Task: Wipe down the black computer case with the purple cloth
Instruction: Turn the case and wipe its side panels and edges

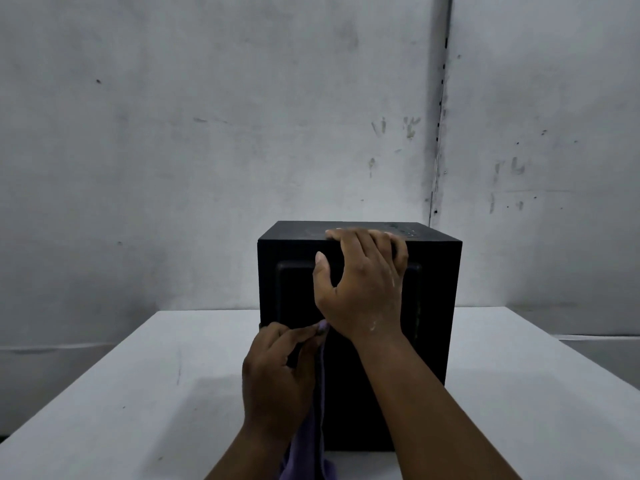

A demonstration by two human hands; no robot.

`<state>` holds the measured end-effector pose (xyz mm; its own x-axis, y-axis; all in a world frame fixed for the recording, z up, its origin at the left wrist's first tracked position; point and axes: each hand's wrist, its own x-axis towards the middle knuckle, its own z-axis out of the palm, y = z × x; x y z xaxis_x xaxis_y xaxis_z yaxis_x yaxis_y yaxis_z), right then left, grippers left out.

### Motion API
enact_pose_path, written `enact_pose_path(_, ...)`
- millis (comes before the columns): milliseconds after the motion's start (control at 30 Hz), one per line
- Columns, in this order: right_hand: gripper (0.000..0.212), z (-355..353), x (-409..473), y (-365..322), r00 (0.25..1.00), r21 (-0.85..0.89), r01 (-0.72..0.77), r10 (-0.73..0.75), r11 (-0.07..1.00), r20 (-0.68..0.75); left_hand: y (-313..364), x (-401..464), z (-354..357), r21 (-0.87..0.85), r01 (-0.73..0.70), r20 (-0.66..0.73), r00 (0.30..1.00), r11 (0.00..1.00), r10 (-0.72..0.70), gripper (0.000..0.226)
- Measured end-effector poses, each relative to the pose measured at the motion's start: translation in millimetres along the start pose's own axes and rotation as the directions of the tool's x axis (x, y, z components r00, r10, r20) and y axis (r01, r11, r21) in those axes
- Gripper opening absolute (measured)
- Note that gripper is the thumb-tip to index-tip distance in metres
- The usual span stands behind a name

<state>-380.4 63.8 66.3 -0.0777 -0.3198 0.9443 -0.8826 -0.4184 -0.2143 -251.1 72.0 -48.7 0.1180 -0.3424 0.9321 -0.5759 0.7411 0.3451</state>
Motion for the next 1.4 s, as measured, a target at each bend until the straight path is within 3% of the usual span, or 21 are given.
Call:
enact_pose_path(733,0.034,-2,-2,-1,1.000,-0.001,0.000,0.000,1.000,0.008,-20,-34,-20,0.048,0.108,0.167,0.979,0.993,-0.114,0.018)
enact_pose_path(833,0.035,-2,-1,-2,1.000,-0.006,-0.006,0.006,1.000,0.010,-24,-31,-23,0.084,0.052,0.166,0.984,0.995,-0.066,0.016)
enact_pose_path(933,0.035,-1,-1,-3,1.000,-0.012,-0.017,0.017,1.000,0.010,-34,-17,-28,0.156,-0.146,0.149,0.981,0.977,0.123,0.026)
enact_pose_path(1000,0.034,-1,0,-4,1.000,-0.013,-0.012,0.012,1.000,0.004,-38,-9,-30,0.147,-0.198,0.148,0.973,0.969,0.177,0.031)
enact_pose_path(1400,0.034,1,-1,-7,0.999,-0.011,-0.026,0.026,1.000,-0.022,-37,-12,-34,0.166,-0.244,0.220,0.954,0.956,0.205,0.019)
